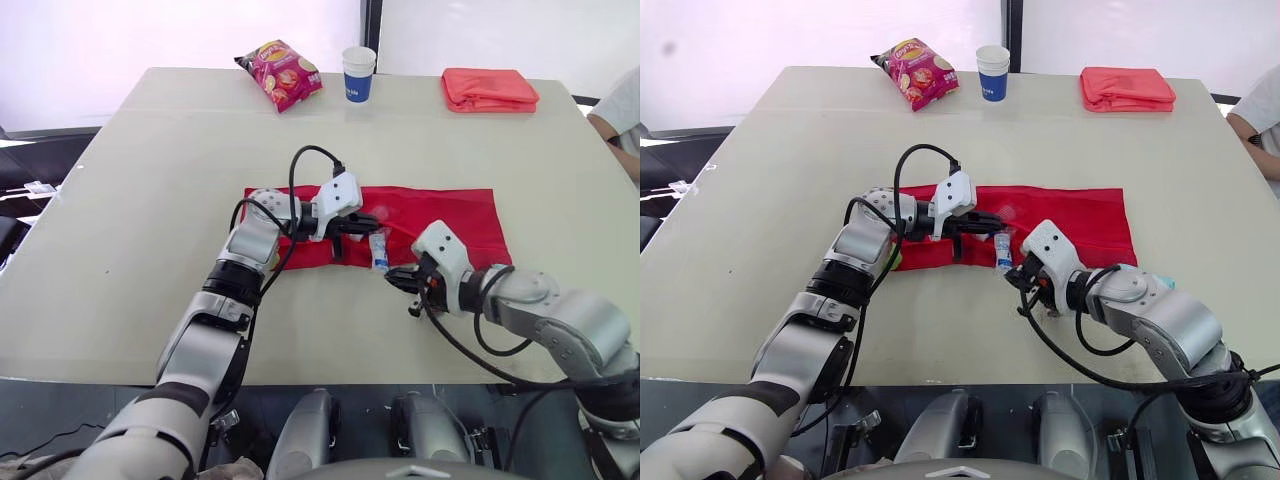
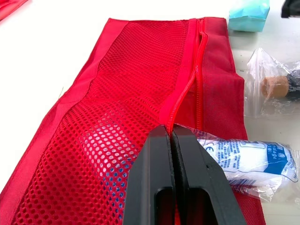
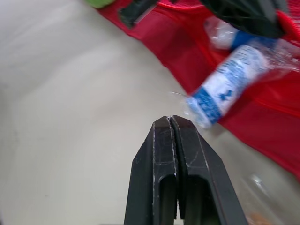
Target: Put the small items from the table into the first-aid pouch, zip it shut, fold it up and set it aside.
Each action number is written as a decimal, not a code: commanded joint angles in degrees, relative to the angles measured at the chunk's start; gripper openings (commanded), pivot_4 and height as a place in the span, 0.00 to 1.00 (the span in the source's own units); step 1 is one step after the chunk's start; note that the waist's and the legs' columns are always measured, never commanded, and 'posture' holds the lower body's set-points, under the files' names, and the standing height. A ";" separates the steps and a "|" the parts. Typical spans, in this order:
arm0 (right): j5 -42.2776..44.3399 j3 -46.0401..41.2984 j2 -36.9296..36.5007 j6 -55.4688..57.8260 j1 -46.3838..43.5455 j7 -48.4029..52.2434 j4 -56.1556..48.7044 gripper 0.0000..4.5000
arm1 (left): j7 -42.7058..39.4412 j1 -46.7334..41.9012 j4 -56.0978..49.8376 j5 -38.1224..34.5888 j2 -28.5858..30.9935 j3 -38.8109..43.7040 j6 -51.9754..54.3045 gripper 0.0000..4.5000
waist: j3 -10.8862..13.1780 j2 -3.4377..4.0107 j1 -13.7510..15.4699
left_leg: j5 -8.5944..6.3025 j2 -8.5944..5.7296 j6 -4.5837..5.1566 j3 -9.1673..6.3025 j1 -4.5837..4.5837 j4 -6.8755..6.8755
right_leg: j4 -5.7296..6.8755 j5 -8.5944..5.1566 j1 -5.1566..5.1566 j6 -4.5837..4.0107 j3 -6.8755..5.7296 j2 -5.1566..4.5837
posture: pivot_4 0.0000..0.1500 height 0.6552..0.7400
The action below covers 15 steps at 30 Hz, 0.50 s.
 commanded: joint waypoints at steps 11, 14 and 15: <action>-11.34 3.43 5.45 -8.54 -3.75 -0.43 11.57 0.01 | 0.34 -0.52 -3.34 -1.09 0.28 0.11 0.52 0.00 | 0.00 0.00 -0.04 | 0.01 0.00 -0.01 0.01 0.01 0.00 | 0.02 0.00 -0.01 0.00 -0.01 0.01 | 1.00 0.99; -12.82 3.05 7.11 -10.00 -5.05 -0.57 14.15 0.01 | 0.27 -0.25 -3.73 -1.08 0.22 -0.05 0.60 0.00 | 0.00 0.00 -0.05 | 0.01 0.00 -0.01 0.01 0.01 0.00 | 0.00 0.00 -0.01 0.00 -0.01 0.00 | 1.00 0.99; -13.72 3.06 7.57 -10.73 -5.53 -0.75 15.26 0.01 | 0.25 -0.09 -3.95 -1.07 0.18 -0.15 0.61 0.00 | 0.00 0.00 -0.05 | 0.01 0.00 -0.01 0.01 0.00 0.00 | 0.00 0.00 0.00 0.00 -0.01 0.00 | 1.00 0.99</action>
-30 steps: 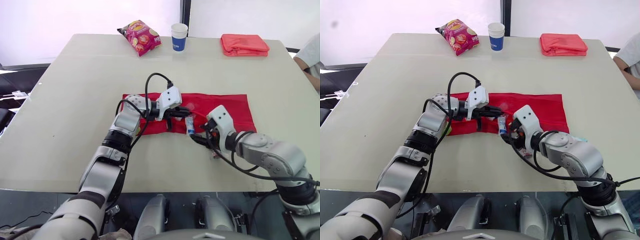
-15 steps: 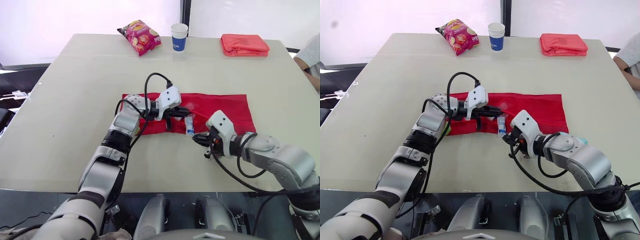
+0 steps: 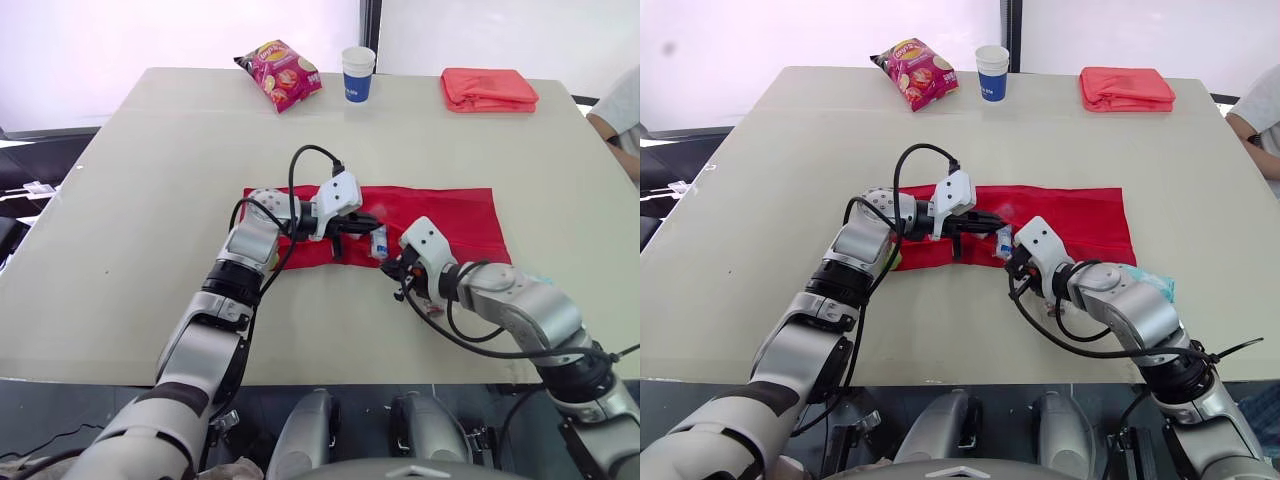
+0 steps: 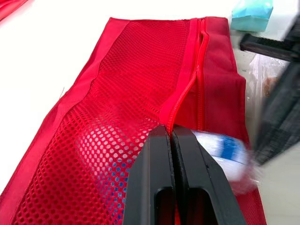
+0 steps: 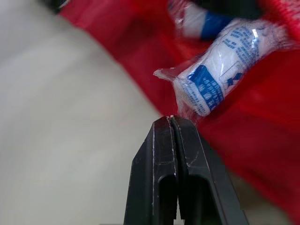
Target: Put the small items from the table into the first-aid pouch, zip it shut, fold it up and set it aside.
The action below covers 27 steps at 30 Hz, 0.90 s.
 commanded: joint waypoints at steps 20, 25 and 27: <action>-11.11 -2.85 4.25 -13.92 -4.53 2.71 9.32 0.01 | 0.84 1.38 -3.75 -0.46 0.40 -0.65 -1.23 0.00 | 0.01 0.02 0.03 | 0.02 -0.01 -0.03 0.00 0.00 -0.01 | 0.02 0.00 -0.01 0.00 -0.01 0.00 | 1.00 0.99; -1.93 -10.17 -0.79 -10.45 2.20 9.28 -6.17 0.28 | 1.26 1.25 -2.63 0.06 1.00 -0.78 -2.76 0.00 | 0.03 0.04 0.16 | 0.02 -0.01 -0.03 -0.04 -0.03 -0.01 | -0.02 0.00 -0.01 0.00 -0.03 -0.02 | 1.00 0.99; 2.43 -14.91 -3.13 -8.60 5.64 10.69 -13.25 0.49 | 1.29 1.25 -2.18 0.12 1.27 -0.79 -3.28 0.00 | 0.02 0.04 0.12 | 0.02 0.00 -0.03 -0.05 -0.02 0.00 | -0.03 0.00 0.01 0.00 -0.03 -0.01 | 1.00 0.99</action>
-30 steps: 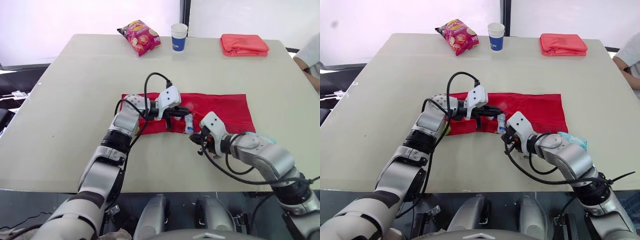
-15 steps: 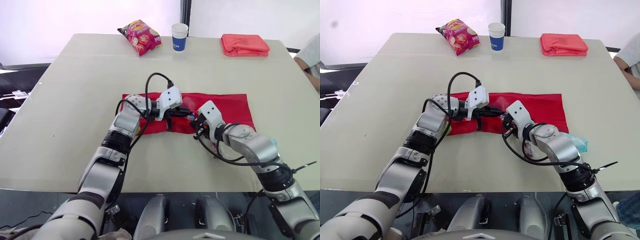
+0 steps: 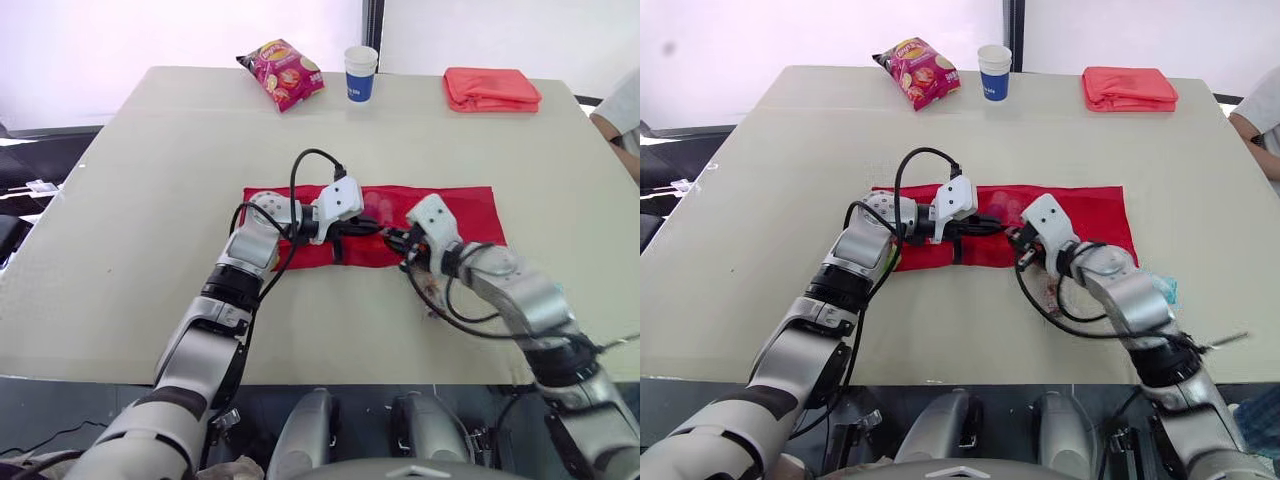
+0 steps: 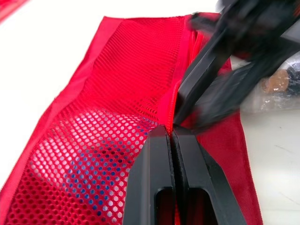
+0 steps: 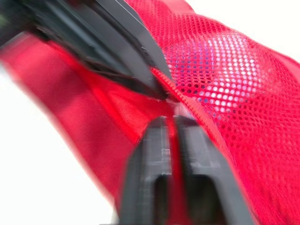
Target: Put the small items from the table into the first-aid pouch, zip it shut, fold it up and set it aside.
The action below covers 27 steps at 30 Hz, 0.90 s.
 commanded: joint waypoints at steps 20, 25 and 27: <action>27.10 -83.16 -25.19 13.24 56.93 26.65 -28.38 0.99 | -0.59 -1.26 3.96 -0.89 0.75 0.15 -3.46 0.00 | -0.12 0.14 1.40 | -0.17 0.01 0.28 0.00 0.12 -0.05 | -0.16 0.00 0.23 0.01 0.02 -0.01 | 1.00 0.99; 29.27 -82.21 -24.00 11.76 58.66 26.66 -28.28 0.99 | -0.57 -2.32 5.04 -0.71 -0.04 0.14 -4.08 0.00 | -0.12 0.14 1.46 | -0.11 0.02 0.18 -0.01 0.11 -0.05 | -0.16 0.00 0.22 0.01 0.01 -0.01 | 1.00 0.99; 34.72 -78.78 -23.29 12.98 56.18 21.62 -30.47 0.99 | -0.43 -2.77 5.23 -0.77 -0.40 0.20 -4.14 0.00 | -0.12 0.14 1.46 | -0.05 0.01 0.09 -0.02 0.09 -0.05 | -0.18 0.00 0.22 0.01 0.01 -0.03 | 1.00 0.99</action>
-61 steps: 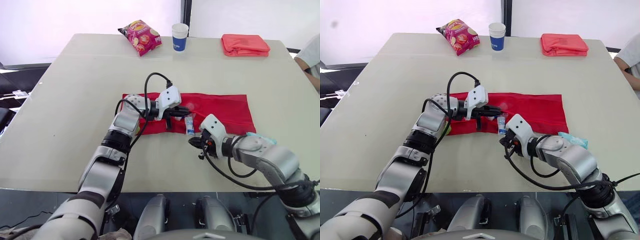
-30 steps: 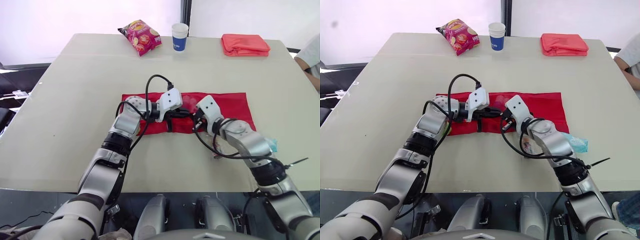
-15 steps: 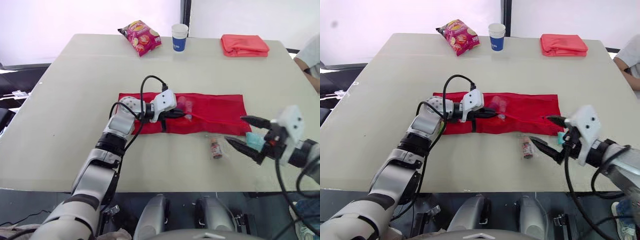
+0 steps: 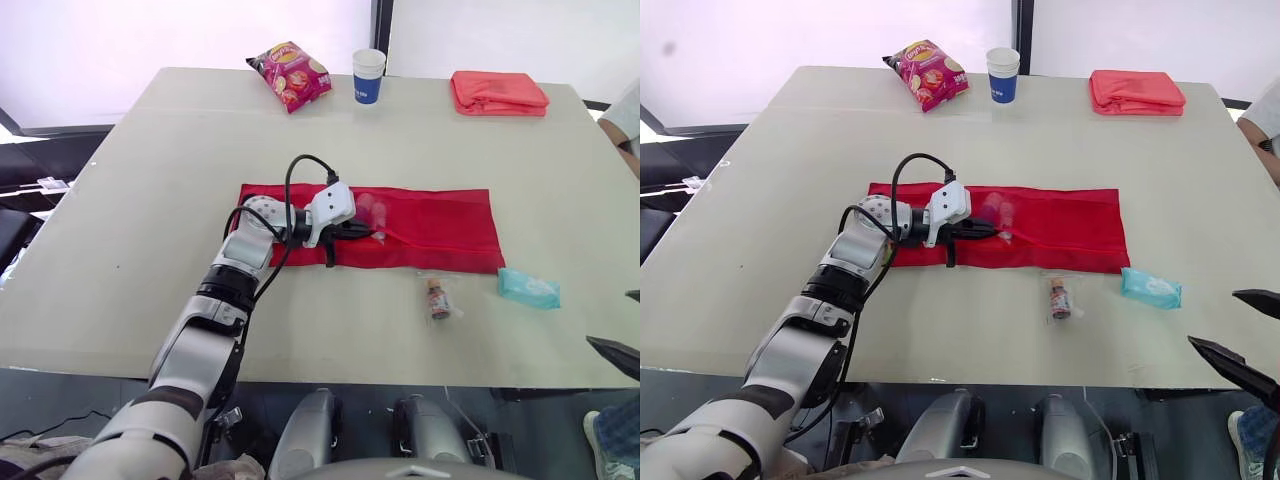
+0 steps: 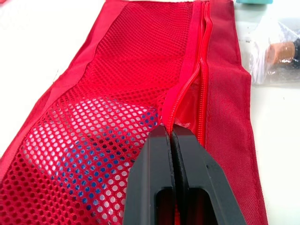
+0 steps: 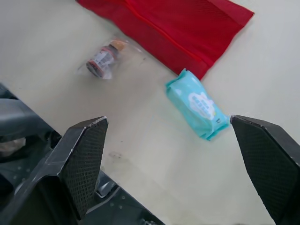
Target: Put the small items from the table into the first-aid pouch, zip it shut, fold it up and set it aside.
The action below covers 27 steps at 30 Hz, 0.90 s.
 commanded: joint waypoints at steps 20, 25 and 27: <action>-5.34 67.51 26.02 14.49 -33.10 -60.65 1.10 0.99 | 2.92 -2.15 -3.40 -0.86 -3.55 0.61 1.56 0.00 | -0.15 -0.01 -0.11 | 0.03 -0.03 -0.05 0.00 -0.06 0.05 | 0.07 0.00 -0.10 -0.01 0.01 0.03 | 1.00 0.99; -8.64 69.38 28.35 14.58 -34.43 -62.07 2.33 0.72 | 2.89 -1.79 -4.05 -0.85 -3.09 0.67 1.99 0.00 | -0.16 -0.01 -0.16 | 0.03 -0.04 -0.05 0.00 -0.05 0.05 | 0.07 0.00 -0.10 -0.01 -0.01 0.03 | 1.00 0.99; -9.45 69.52 28.13 15.19 -34.57 -61.89 2.00 0.58 | 2.89 -1.66 -4.33 -0.86 -2.96 0.66 2.16 0.00 | -0.16 -0.01 -0.20 | 0.03 -0.03 -0.05 0.00 -0.04 0.04 | 0.08 0.00 -0.10 -0.01 -0.01 0.06 | 1.00 0.99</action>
